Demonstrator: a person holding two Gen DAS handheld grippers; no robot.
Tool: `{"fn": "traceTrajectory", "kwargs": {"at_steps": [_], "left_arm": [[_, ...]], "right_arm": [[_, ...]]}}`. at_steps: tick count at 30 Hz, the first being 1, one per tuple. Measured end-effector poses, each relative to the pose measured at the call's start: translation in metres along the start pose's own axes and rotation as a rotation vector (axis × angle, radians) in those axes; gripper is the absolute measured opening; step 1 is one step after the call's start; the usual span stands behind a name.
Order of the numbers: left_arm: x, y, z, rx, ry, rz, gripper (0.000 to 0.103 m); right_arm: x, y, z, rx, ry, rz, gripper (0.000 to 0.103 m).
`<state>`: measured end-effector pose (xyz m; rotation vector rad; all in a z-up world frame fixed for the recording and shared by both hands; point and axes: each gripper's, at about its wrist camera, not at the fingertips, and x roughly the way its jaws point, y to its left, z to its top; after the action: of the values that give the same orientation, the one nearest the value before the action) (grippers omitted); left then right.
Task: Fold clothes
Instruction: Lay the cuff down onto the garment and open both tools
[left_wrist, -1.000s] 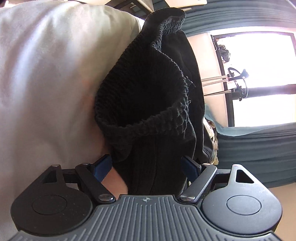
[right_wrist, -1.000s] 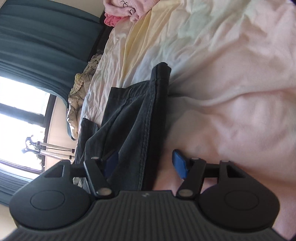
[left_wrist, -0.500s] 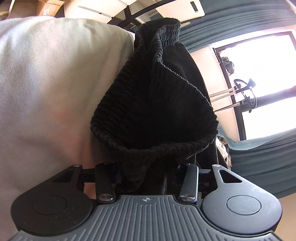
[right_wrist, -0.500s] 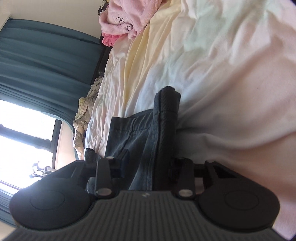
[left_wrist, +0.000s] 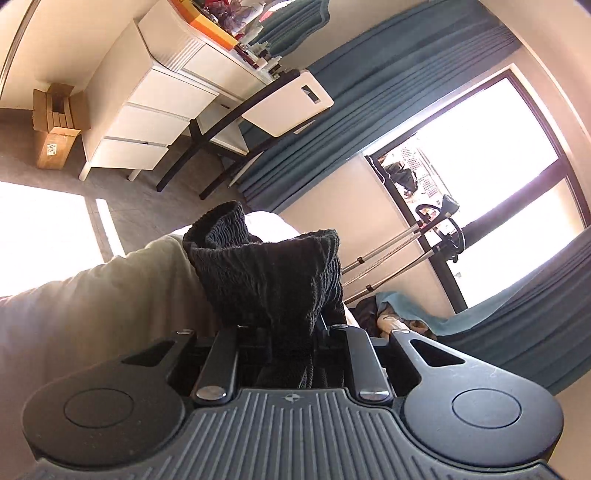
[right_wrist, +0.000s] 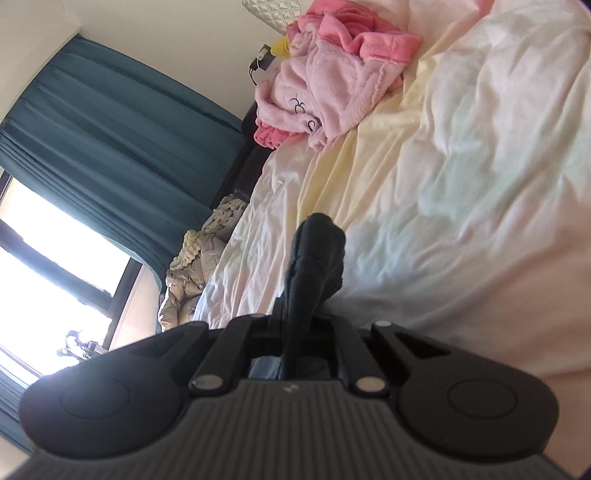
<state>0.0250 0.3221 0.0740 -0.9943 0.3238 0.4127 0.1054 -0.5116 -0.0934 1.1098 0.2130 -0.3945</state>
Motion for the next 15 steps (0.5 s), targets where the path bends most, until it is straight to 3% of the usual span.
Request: {"fn": "traceTrajectory", "kwargs": {"at_steps": [2, 7, 9, 12, 15], "left_arm": [[0.003, 0.018, 0.005, -0.03, 0.022, 0.047, 0.019], [0.01, 0.075, -0.002, -0.082, 0.069, 0.129, 0.02], [0.005, 0.093, -0.001, -0.094, 0.072, 0.138, 0.02], [0.005, 0.1, -0.002, -0.067, 0.08, 0.135, 0.021], [0.004, 0.092, -0.005, 0.028, 0.091, 0.166, 0.029]], "right_arm": [[-0.002, -0.01, 0.004, 0.039, 0.0, -0.046, 0.005], [0.01, -0.057, -0.01, 0.197, 0.116, -0.222, 0.005], [0.009, -0.066, -0.014, 0.229, 0.119, -0.221, 0.005], [0.006, -0.056, -0.015, 0.164, 0.113, -0.223, 0.006], [0.002, -0.049, -0.016, 0.098, 0.117, -0.25, 0.013]]}}
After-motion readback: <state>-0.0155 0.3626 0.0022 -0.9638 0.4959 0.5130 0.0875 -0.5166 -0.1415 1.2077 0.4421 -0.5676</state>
